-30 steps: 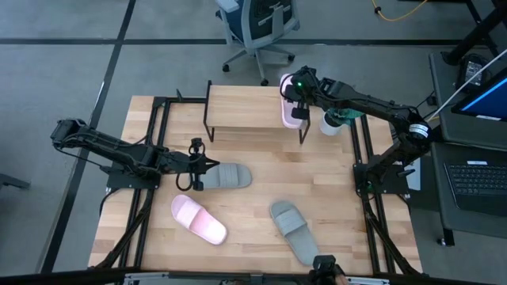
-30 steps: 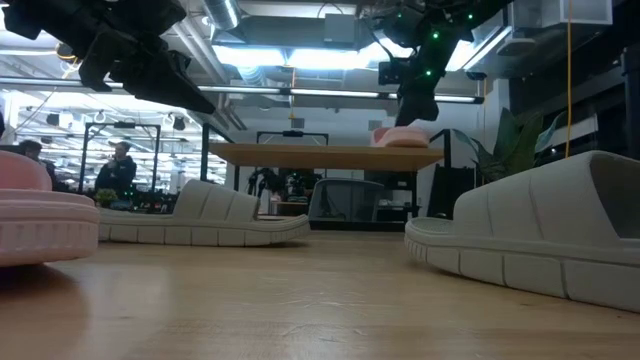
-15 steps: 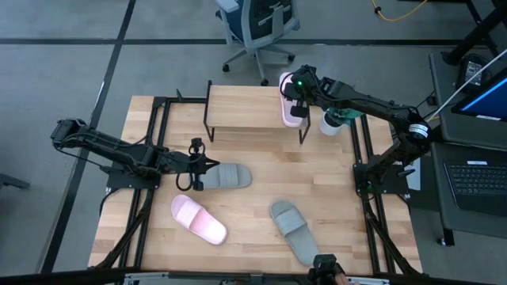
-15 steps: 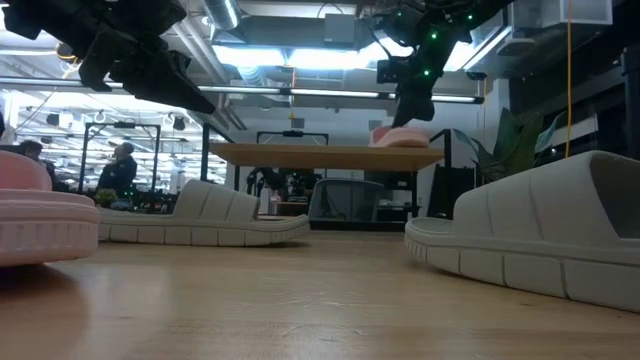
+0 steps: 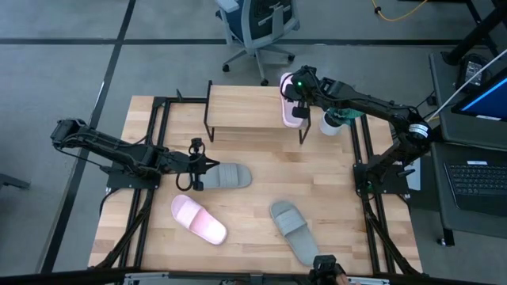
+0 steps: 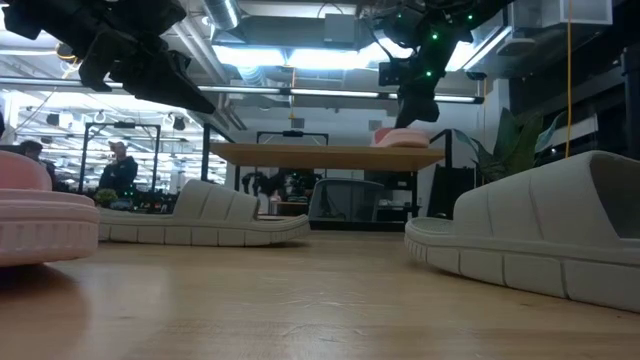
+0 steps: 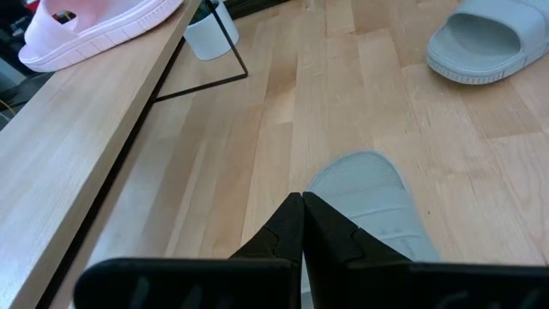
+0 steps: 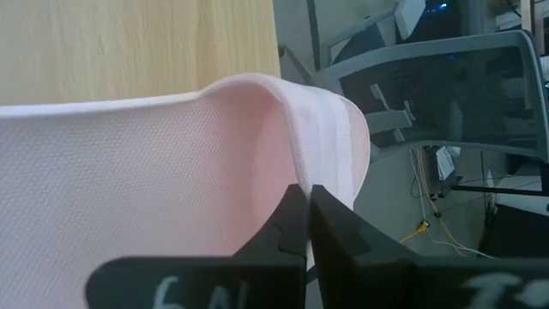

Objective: Pick and place slides into the shelf
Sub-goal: Put the top pink slipper on the shelf

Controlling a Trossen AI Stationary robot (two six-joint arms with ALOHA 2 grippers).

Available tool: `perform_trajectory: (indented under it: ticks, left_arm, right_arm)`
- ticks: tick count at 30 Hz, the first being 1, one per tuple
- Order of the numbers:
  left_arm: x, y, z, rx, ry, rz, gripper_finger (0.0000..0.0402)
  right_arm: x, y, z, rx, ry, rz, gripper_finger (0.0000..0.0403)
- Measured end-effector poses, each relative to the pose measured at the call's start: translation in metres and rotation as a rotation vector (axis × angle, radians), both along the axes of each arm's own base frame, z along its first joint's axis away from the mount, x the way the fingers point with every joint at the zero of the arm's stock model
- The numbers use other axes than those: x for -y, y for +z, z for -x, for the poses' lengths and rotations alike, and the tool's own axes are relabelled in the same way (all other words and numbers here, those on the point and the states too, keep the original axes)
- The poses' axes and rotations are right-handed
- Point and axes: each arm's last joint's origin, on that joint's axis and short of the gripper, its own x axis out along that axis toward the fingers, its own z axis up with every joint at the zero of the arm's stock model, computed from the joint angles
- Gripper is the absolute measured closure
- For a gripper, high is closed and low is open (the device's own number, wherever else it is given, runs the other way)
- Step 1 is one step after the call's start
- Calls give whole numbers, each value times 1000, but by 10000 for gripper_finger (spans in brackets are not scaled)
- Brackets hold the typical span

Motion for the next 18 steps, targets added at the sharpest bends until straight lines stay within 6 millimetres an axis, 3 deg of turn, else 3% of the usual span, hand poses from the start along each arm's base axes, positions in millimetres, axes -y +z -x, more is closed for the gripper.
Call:
perform_trajectory:
  ticks: [18]
  left_arm:
    - [0, 0, 0, 0, 0, 0, 401]
  right_arm:
    - [-1, -1, 0, 14, -19, -16, 377]
